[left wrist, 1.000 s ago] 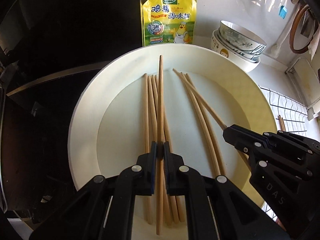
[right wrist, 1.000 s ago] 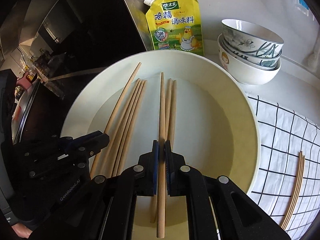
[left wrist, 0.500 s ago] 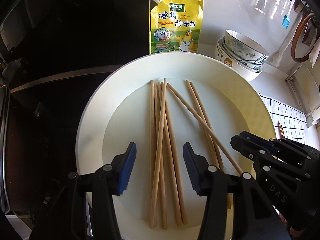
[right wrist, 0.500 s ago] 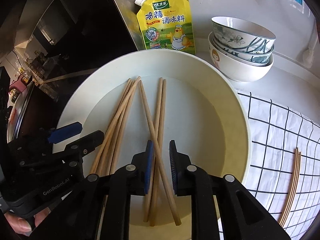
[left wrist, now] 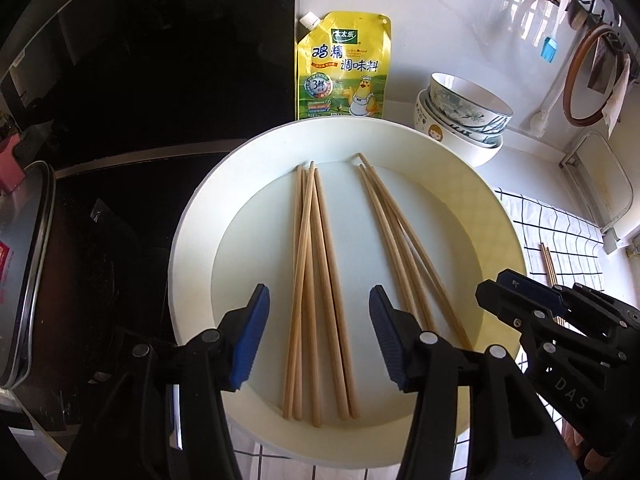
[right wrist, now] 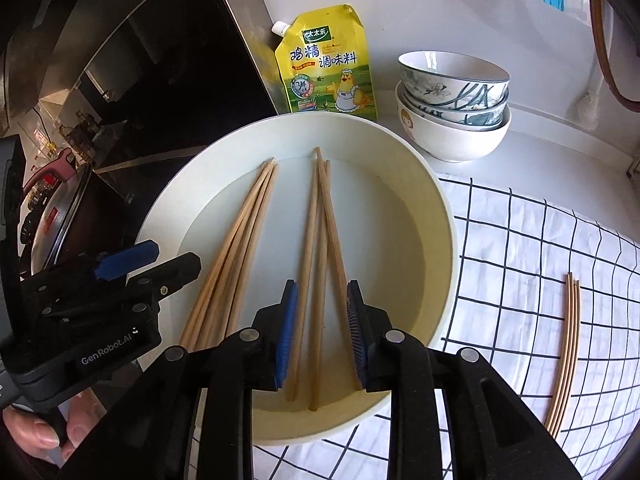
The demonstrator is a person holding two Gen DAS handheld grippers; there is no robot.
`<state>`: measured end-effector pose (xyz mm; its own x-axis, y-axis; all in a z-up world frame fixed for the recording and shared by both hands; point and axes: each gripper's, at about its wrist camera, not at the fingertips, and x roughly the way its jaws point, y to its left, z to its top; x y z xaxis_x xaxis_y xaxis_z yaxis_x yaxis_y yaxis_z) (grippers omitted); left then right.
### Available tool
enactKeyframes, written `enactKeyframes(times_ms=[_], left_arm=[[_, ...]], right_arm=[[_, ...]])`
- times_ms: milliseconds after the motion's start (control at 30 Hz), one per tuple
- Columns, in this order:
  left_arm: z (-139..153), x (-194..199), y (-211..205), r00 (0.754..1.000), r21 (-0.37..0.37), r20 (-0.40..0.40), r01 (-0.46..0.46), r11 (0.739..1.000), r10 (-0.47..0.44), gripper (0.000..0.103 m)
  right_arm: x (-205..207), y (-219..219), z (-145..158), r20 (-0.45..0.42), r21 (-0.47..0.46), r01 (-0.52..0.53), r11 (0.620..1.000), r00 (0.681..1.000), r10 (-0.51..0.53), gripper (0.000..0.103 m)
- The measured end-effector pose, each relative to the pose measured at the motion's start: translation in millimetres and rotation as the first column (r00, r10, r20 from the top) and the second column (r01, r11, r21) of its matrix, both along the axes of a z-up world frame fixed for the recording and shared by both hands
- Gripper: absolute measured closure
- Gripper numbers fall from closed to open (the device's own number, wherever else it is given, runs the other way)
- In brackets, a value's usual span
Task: Organize utensils
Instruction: 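Move the left tool back over the chopstick row on the cloth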
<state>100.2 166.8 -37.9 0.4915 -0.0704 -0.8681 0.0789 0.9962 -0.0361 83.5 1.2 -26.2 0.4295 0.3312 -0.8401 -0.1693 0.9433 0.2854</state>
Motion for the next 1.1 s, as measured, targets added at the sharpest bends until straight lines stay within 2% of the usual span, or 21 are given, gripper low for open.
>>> enactKeyframes(times_ms=[333, 567, 633, 900, 1100], left_arm=[[6.2, -27.0, -32.3, 0.999, -0.010, 0.000, 0.045, 0.999, -0.045, 0.050], [3.7, -48.2, -75.6, 0.995, -0.021, -0.012, 0.103, 0.994, -0.104, 0.049], [2.9, -51.8, -90.5, 0.992, -0.030, -0.018, 0.122, 0.992, -0.123, 0.046], [-6.7, -66.2, -149.4, 0.979, -0.052, -0.038, 0.197, 0.979, -0.199, 0.046], [-15.1, -72.9, -185.7, 0.971, -0.061, -0.055, 0.229, 0.971, -0.233, 0.046]], right_arm=[[-39.7, -41.6, 4.9, 0.007, 0.012, 0.059, 0.998, 0.998, -0.059, 0.073], [-68.1, -96.0, 2.1, 0.004, -0.003, 0.140, 0.990, 0.990, -0.140, 0.071], [-76.2, -114.3, 0.1, 0.002, -0.014, 0.171, 0.985, 0.985, -0.171, 0.071], [-99.1, -182.2, -19.9, -0.034, -0.050, 0.269, 0.962, 0.962, -0.271, 0.069], [-109.6, -210.3, -35.9, -0.049, -0.092, 0.278, 0.956, 0.958, -0.283, 0.066]])
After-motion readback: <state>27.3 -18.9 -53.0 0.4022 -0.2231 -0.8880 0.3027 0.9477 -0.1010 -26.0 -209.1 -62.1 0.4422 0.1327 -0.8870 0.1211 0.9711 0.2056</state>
